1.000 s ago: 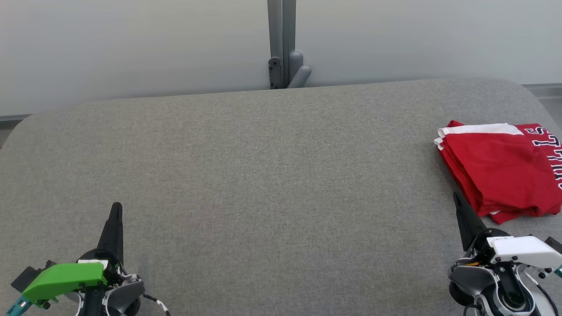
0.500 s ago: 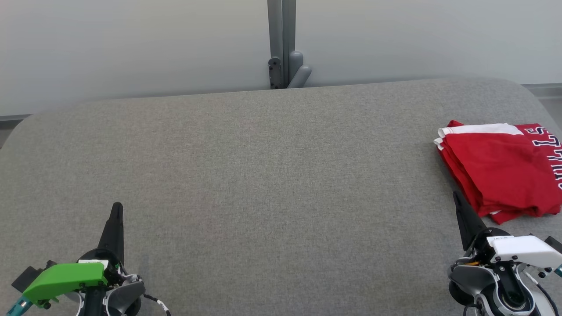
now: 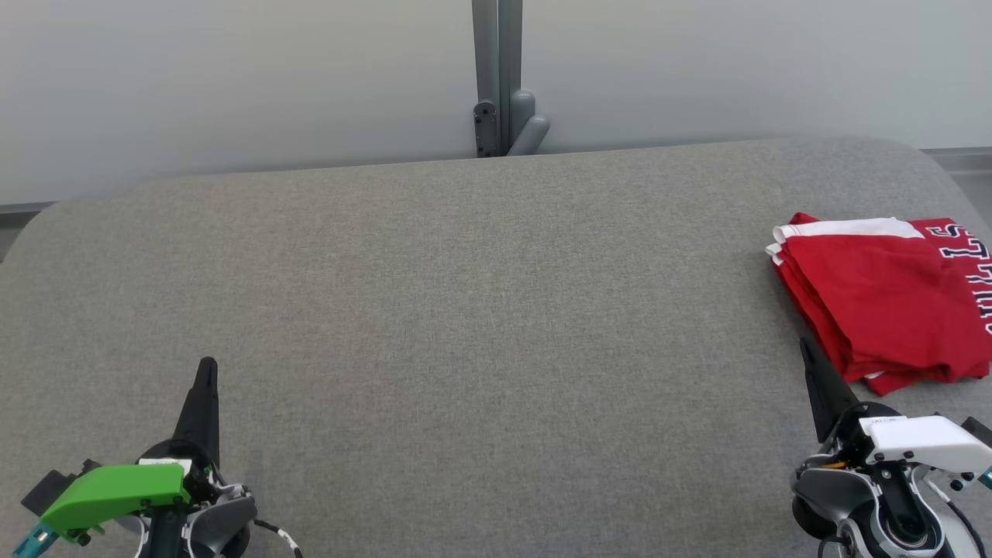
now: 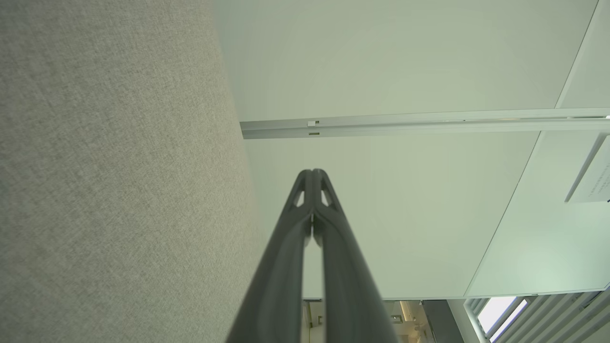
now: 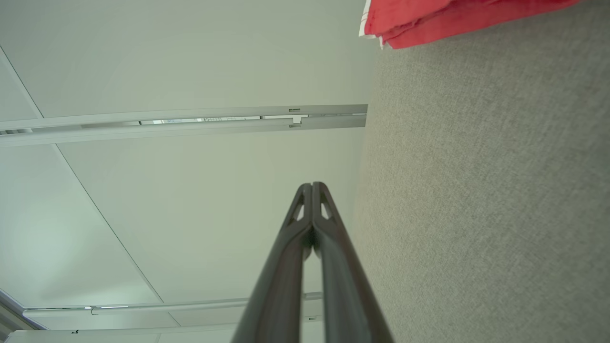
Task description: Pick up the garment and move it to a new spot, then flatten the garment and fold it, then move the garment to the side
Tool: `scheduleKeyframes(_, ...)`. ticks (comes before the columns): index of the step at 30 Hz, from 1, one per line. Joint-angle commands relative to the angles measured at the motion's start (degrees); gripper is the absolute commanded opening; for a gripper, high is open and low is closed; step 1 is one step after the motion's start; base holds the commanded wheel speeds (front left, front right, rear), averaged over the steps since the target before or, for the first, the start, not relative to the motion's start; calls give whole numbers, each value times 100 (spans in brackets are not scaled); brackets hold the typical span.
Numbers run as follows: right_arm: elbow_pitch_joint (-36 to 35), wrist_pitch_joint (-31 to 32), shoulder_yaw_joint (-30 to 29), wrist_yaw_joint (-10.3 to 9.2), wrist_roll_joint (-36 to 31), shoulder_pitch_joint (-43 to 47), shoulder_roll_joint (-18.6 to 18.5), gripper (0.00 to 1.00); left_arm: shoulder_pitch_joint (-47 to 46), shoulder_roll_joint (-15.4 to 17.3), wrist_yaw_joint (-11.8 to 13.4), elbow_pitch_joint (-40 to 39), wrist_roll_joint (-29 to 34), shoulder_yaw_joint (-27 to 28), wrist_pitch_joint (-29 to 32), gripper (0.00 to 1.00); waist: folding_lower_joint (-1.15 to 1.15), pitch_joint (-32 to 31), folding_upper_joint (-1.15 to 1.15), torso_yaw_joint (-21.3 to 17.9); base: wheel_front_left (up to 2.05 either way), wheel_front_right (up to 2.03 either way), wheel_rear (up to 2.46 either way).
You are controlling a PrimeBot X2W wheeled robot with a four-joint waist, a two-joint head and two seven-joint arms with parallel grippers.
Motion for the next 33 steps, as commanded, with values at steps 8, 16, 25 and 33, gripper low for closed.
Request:
scheduleKeyframes(8, -23, 27, 2, 2, 41, -27, -28, 0, -83, 8, 0, -1, 31, 29, 11, 0, 0, 0, 62, 0, 0, 0, 0)
scheduleKeyframes(16, -23, 27, 2, 2, 41, -27, -28, 0, -81, 1, 0, 1, 40, 37, 20, 0, 0, 0, 62, 0, 0, 0, 0)
scheduleKeyframes(25, -23, 27, 2, 2, 41, -27, -28, 0, -82, -5, 0, 0, 41, 46, 27, 0, 0, 0, 62, 0, 0, 0, 0)
scheduleKeyframes(33, -23, 27, 2, 2, 42, -27, -28, 0, -83, -11, 0, 0, 50, 53, 35, 0, 0, 0, 62, 0, 0, 0, 0)
